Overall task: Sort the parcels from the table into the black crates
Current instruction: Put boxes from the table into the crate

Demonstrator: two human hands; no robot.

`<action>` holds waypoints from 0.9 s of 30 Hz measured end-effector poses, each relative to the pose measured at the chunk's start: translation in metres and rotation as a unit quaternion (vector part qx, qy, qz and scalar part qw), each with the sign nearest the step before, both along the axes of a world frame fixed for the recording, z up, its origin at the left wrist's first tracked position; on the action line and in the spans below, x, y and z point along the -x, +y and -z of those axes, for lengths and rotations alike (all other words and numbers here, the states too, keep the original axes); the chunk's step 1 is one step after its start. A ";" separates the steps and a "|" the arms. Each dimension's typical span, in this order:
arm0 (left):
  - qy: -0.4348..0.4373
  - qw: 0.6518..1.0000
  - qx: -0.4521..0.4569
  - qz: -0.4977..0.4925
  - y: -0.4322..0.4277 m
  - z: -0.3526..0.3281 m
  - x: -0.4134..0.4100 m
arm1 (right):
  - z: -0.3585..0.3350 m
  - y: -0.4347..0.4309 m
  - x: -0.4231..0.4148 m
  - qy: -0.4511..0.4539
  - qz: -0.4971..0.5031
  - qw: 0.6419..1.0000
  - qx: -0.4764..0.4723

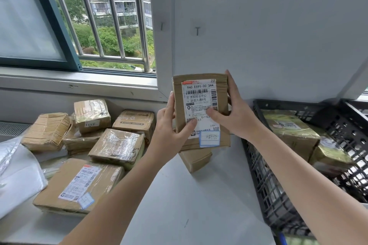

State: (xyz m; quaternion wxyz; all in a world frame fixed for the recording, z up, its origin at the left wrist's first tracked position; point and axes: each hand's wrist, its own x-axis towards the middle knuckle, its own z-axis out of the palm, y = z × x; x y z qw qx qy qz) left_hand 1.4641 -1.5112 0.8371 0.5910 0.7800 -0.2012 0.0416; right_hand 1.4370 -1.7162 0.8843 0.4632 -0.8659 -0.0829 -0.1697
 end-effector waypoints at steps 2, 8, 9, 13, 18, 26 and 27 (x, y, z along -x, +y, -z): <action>-0.007 1.000 -0.001 -0.006 0.000 -0.002 0.003 | -0.002 0.001 0.002 -0.002 -0.003 1.000 0.007; -0.003 1.000 0.020 -0.006 -0.001 -0.011 0.013 | -0.011 0.003 0.008 -0.012 -0.009 1.000 0.011; -0.005 1.000 0.022 -0.006 -0.001 -0.012 0.013 | -0.012 0.004 0.010 -0.015 -0.007 1.000 0.012; -0.017 1.000 0.023 -0.003 0.000 -0.015 0.016 | -0.017 0.009 0.016 -0.036 0.002 0.999 0.022; -0.020 1.000 0.021 0.002 0.001 -0.017 0.019 | -0.023 0.012 0.019 -0.035 -0.004 0.999 0.022; -0.036 0.999 0.025 0.000 0.005 -0.021 0.021 | -0.028 0.020 0.021 -0.044 0.016 0.999 0.023; -0.037 0.999 0.025 0.004 0.005 -0.021 0.020 | -0.029 0.021 0.021 -0.042 0.019 0.999 0.024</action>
